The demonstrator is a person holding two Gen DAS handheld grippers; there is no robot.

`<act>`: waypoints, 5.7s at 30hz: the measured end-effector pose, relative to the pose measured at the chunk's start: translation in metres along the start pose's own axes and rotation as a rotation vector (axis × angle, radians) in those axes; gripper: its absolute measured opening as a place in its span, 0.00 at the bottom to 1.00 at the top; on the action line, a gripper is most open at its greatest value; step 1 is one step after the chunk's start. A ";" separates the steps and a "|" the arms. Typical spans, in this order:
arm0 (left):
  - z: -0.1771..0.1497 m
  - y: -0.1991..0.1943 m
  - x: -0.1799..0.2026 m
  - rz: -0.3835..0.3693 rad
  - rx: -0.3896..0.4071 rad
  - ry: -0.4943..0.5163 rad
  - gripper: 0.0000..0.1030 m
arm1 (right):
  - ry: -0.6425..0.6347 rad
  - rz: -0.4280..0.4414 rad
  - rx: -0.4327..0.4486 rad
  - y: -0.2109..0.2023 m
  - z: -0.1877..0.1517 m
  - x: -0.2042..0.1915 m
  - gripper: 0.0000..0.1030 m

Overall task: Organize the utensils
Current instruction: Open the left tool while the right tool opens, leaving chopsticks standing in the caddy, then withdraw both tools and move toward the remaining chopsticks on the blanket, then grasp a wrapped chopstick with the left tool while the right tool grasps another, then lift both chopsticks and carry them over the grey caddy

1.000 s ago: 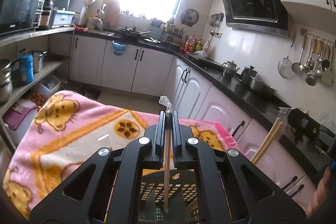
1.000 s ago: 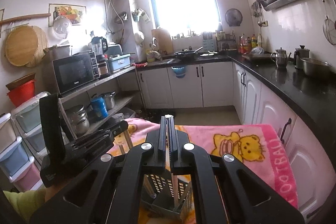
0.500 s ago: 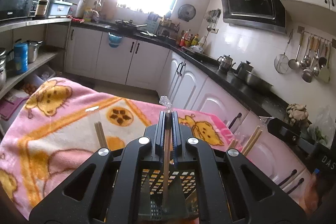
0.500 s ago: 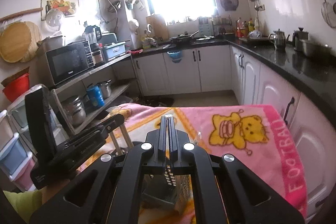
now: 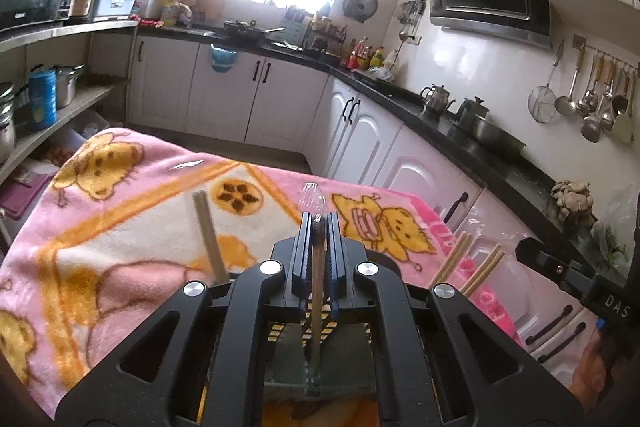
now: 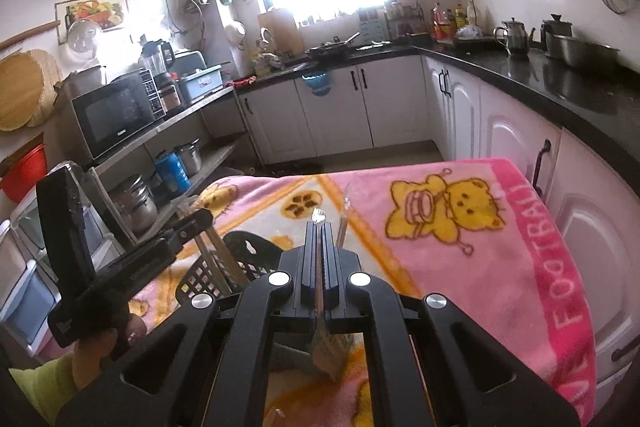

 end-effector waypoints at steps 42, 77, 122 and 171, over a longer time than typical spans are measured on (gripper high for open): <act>-0.070 -0.074 -0.038 0.041 -0.125 -0.023 0.62 | -0.012 0.003 -0.100 -0.025 -0.068 -0.010 0.41; -0.129 -0.116 -0.066 0.108 -0.169 -0.042 0.86 | -0.079 0.063 -0.208 -0.038 -0.138 -0.052 0.49; -0.207 -0.084 -0.098 0.156 -0.411 -0.121 0.54 | -0.142 0.049 -0.461 0.045 -0.210 -0.067 0.37; -0.074 -0.139 -0.064 0.101 -0.133 -0.023 0.03 | -0.212 0.261 -0.092 -0.044 -0.093 -0.138 0.09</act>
Point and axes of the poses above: each gripper's, at about its wrist camera, not at the fingertips, and y roughly the way its jaws point, x to its right, z to its top, the point moved 9 cm from there along y, roughly the way its jaws point
